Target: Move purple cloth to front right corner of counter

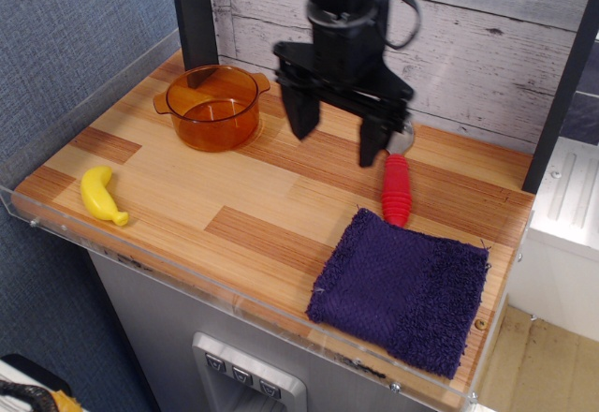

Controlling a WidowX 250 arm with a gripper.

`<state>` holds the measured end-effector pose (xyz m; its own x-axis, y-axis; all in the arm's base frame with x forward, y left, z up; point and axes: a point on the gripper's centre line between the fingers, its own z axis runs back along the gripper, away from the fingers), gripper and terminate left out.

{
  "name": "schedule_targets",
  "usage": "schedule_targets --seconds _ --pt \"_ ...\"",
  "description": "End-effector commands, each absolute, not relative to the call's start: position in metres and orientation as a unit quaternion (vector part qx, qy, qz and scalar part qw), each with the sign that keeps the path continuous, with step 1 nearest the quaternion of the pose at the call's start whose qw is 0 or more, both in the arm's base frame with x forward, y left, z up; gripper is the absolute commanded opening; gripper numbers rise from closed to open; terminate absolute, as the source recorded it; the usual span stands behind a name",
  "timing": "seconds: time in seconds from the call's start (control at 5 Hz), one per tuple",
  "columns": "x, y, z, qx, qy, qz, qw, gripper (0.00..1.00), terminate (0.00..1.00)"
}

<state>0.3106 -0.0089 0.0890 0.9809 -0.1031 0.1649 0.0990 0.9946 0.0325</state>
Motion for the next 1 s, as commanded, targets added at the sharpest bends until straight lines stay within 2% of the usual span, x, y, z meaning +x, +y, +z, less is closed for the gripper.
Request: schedule_targets --seconds 0.0,0.2,0.4,0.6,0.8 --pt "0.297 0.070 0.115 0.041 -0.110 0.018 0.993 1.00 0.00" --pt "0.294 0.104 0.115 0.055 -0.110 0.066 0.990 1.00 0.00" --pt "0.288 0.126 0.125 0.095 -0.125 0.106 0.982 1.00 0.00" --pt "0.288 0.126 0.125 0.095 -0.125 0.106 0.982 1.00 0.00" --pt "0.288 0.126 0.125 0.095 -0.125 0.106 0.982 1.00 1.00"
